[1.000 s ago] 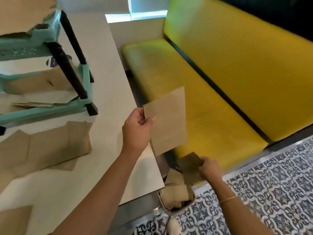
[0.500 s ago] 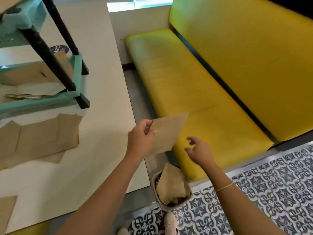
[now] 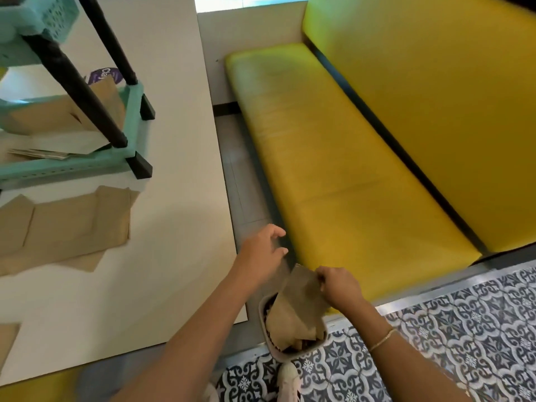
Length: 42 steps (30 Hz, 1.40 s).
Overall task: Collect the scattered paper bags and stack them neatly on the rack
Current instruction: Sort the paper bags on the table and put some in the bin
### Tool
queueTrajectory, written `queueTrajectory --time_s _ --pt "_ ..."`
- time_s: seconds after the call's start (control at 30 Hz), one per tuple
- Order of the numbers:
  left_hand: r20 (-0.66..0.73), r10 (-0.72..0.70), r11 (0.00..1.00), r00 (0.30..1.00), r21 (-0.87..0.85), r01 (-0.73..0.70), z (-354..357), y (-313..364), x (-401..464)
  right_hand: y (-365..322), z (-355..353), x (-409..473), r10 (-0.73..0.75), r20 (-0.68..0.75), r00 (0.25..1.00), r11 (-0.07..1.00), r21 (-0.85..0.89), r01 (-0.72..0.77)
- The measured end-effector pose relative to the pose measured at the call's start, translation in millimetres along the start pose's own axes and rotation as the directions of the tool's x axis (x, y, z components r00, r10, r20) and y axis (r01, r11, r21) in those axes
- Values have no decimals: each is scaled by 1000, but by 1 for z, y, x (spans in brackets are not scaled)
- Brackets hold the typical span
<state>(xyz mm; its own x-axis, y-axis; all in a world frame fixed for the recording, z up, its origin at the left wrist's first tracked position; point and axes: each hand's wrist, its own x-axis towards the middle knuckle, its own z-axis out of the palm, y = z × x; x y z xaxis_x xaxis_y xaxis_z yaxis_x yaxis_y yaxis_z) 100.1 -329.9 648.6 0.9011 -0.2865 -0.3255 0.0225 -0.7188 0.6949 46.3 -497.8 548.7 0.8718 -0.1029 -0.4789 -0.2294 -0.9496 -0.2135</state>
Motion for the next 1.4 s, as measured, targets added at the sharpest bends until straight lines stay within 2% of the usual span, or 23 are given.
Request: queueTrajectory --time_s 0.2,0.4,0.53,0.63,0.77,0.87,1.03,1.13,1.23,1.4 --pt "-103 53 999 993 0 -53 -17 -9 -13 1 55 15 73 191 979 997 -18 -70" --pt "-202 54 996 978 -58 -67 -37 -19 -24 -26 32 30 15 132 991 997 74 -25" --pt "-236 53 997 970 -40 -64 -58 -27 -33 -62 -18 37 -14 11 1000 990 139 12" --pt "-269 41 999 962 -21 -48 -80 -34 -44 -99 -58 36 -42 -143 989 974 213 73" --pt "-292 4 999 956 39 8 -117 -56 -61 -162 -100 23 -88 -362 928 912 345 221" --pt "-231 -48 982 972 168 88 -150 -81 -76 -216 -113 10 -170 -435 884 878 341 337" --pt "-243 -183 890 952 370 266 -203 -139 -104 -300 -99 -3 -253 -358 899 879 302 368" --pt "-224 -294 768 929 524 369 -231 -178 -119 -337 -80 7 -224 -236 946 919 273 286" --pt "-149 -399 681 905 612 402 -248 -211 -134 -368 -72 16 -137 -150 979 943 282 175" --pt "-99 -423 753 901 515 410 -260 -243 -142 -408 -61 23 6 -106 994 960 278 23"
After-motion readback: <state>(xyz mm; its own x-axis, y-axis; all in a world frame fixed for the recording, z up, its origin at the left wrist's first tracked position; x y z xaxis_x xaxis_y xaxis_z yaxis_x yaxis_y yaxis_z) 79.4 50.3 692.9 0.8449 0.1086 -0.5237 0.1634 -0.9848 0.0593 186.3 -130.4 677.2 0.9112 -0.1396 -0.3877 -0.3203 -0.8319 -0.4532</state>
